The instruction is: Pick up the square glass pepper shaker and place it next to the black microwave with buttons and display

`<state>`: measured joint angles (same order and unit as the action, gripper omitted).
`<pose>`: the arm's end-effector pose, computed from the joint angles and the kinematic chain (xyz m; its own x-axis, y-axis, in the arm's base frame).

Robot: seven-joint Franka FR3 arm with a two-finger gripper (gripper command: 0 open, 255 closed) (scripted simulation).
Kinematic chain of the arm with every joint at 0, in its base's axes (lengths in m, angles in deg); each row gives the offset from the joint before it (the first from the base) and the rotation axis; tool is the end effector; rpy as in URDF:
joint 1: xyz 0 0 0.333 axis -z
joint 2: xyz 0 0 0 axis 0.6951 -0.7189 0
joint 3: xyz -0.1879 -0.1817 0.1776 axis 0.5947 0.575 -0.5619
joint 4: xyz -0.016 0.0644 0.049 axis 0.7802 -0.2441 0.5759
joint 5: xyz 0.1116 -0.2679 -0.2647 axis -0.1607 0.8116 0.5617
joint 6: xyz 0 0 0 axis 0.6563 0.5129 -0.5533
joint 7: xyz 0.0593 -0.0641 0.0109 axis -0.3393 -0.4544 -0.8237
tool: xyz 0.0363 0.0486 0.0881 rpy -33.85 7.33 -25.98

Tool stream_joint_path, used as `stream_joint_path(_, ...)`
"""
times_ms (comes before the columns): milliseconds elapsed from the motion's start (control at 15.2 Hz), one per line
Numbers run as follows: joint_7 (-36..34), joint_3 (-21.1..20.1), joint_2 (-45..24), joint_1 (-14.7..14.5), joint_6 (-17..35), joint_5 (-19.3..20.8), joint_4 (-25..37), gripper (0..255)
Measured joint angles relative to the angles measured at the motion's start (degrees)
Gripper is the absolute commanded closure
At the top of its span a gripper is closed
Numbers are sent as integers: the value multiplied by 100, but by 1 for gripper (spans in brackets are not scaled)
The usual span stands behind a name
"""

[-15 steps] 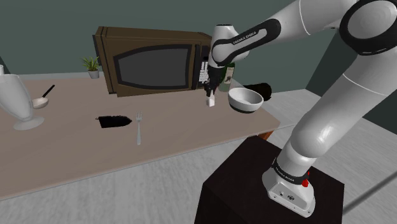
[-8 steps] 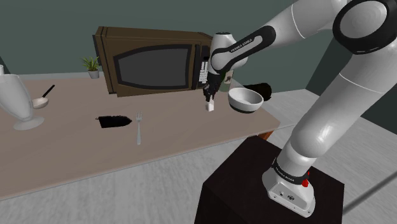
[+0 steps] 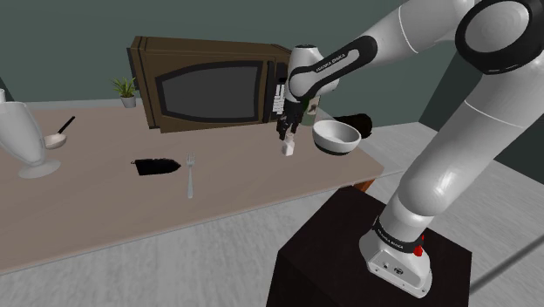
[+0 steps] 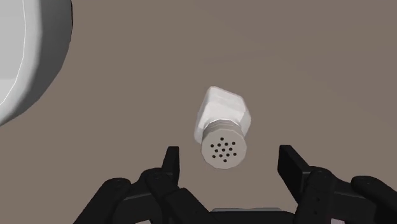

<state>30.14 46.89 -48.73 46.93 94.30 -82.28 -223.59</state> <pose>0.4833 -0.0492 0.3738 0.9980 0.0252 0.0586 0.0223 -0.9985 0.0498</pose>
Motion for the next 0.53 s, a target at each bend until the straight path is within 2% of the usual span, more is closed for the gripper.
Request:
stream_joint_path(264, 0, 0, 0, 0, 0, 0, 0, 0)
stream_joint_path(528, -9, -26, 305, -20, -555, -14, 258, 0)
